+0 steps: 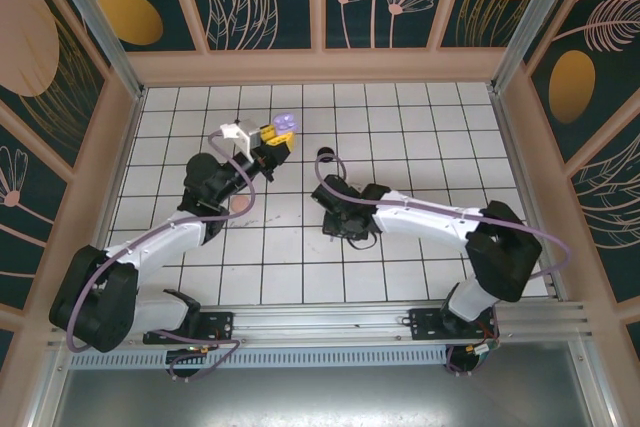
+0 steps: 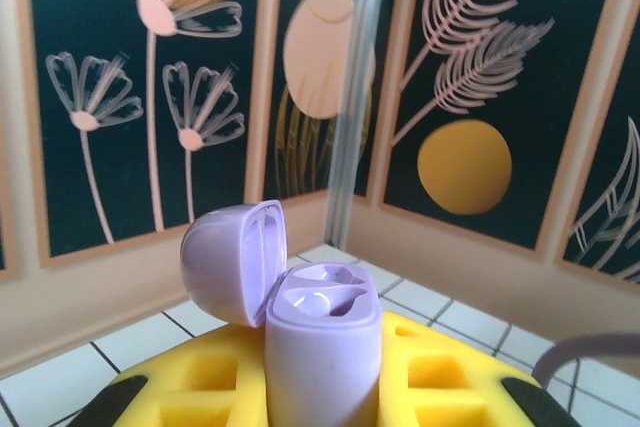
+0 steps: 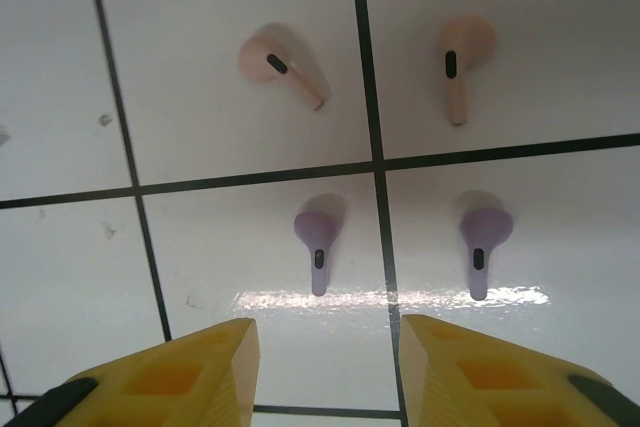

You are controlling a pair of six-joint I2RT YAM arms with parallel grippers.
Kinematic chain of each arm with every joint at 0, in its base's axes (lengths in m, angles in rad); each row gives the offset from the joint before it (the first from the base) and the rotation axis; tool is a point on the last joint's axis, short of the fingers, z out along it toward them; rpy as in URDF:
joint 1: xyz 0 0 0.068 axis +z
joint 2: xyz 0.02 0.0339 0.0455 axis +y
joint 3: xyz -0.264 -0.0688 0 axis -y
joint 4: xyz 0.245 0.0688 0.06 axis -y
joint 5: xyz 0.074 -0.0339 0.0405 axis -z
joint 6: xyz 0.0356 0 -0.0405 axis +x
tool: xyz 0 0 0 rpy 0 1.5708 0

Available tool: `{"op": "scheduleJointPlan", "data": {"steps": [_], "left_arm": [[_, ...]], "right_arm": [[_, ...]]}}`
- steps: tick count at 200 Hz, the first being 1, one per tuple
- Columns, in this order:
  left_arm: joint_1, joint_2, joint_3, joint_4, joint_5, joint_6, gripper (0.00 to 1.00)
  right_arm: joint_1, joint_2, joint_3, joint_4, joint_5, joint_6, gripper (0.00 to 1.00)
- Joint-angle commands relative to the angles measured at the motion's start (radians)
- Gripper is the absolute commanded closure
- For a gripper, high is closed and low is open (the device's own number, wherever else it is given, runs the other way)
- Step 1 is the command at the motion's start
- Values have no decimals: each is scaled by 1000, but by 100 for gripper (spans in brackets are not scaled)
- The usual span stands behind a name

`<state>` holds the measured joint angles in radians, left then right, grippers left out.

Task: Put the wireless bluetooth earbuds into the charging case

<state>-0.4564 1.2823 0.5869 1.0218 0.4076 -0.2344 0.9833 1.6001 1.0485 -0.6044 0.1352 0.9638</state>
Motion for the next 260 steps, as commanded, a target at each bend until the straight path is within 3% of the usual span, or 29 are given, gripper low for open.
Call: {"op": "scheduleJointPlan", "data": {"steps": [1, 38, 71, 141, 260], "left_arm": [[-1, -29, -28, 215, -100, -34, 100], [-1, -48, -77, 332, -186, -47, 100], [0, -82, -66, 289, -222, -47, 100], [-1, -114, -53, 247, -202, -24, 100], [1, -118, -28, 207, -128, -27, 100]], "right_arm": [[21, 49, 53, -53, 56, 90, 60], [22, 121, 78, -54, 73, 125, 63], [23, 186, 119, -58, 73, 120, 64], [14, 267, 156, -60, 63, 98, 66], [-11, 281, 137, -24, 57, 35, 69]]}}
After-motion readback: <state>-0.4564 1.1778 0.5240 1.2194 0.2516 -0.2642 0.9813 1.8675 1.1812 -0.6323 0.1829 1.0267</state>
